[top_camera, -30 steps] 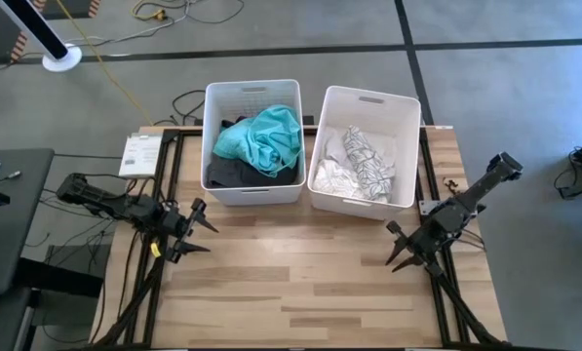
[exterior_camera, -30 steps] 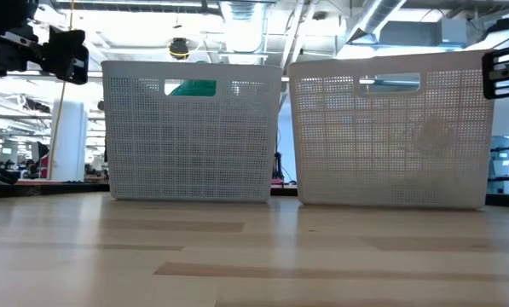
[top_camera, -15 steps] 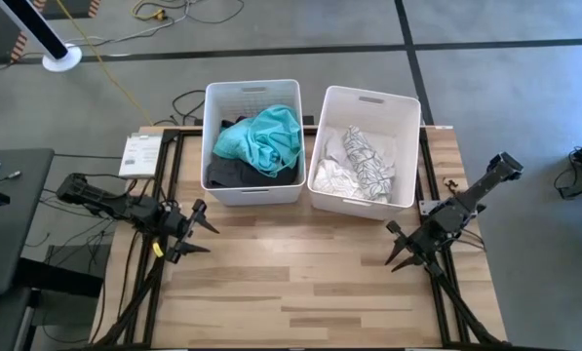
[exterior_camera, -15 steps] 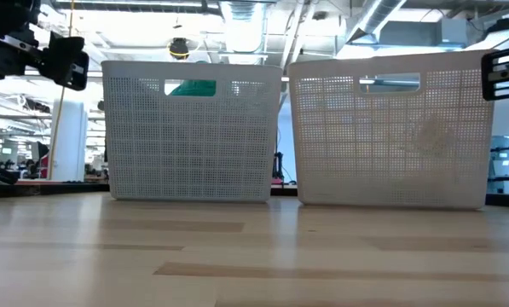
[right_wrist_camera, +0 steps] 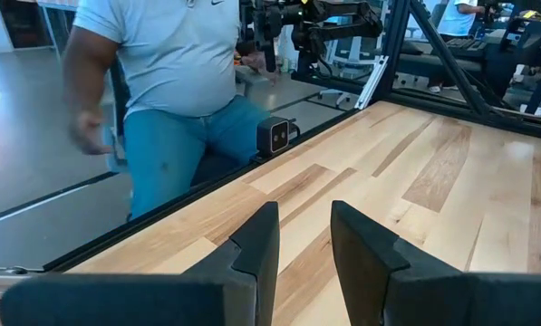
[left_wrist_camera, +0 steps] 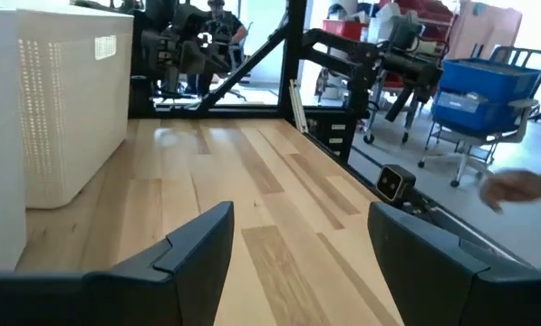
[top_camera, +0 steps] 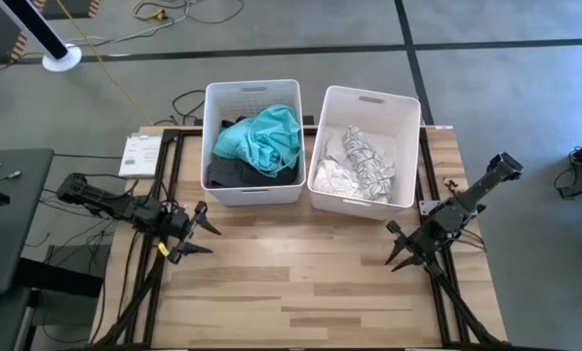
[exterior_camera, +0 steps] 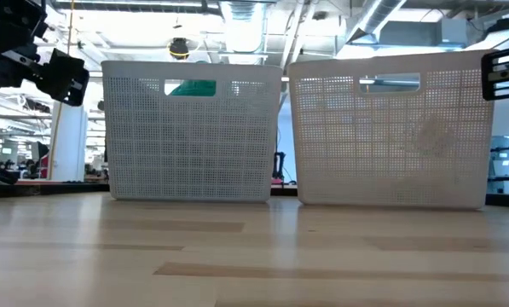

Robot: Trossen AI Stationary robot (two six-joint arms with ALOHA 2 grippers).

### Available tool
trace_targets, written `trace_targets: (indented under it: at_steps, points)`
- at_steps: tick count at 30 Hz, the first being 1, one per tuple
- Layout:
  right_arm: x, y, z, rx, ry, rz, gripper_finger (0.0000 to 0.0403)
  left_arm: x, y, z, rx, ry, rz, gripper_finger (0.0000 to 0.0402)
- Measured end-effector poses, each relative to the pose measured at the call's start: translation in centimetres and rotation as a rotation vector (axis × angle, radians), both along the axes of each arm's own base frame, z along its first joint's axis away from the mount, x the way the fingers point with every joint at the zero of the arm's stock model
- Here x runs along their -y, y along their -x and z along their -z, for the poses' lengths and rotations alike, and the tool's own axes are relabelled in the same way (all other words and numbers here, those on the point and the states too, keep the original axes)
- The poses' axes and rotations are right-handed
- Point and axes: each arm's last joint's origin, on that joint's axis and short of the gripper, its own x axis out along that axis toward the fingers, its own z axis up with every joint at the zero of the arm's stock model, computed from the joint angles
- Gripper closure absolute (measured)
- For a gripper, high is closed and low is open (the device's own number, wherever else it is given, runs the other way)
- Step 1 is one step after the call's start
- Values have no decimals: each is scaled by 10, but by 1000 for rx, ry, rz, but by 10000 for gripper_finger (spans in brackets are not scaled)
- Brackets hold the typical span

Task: Sort clothes
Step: Return to Home Position

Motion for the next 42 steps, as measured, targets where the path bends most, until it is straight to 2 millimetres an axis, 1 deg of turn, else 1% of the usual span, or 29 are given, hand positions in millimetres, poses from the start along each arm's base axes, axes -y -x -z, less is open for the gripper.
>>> trace_targets:
  at_steps: [4, 16, 42]
  points:
    - [0, 0, 0, 0, 0, 0, 287, 0, 0, 0, -1, 2, 0, 152]
    - [0, 0, 0, -2, -2, 0, 287, 0, 0, 0, 27, -84, 6, 152]
    - [0, 0, 0, -2, -1, 0, 287, 0, 0, 1, 24, -87, 10, 152]
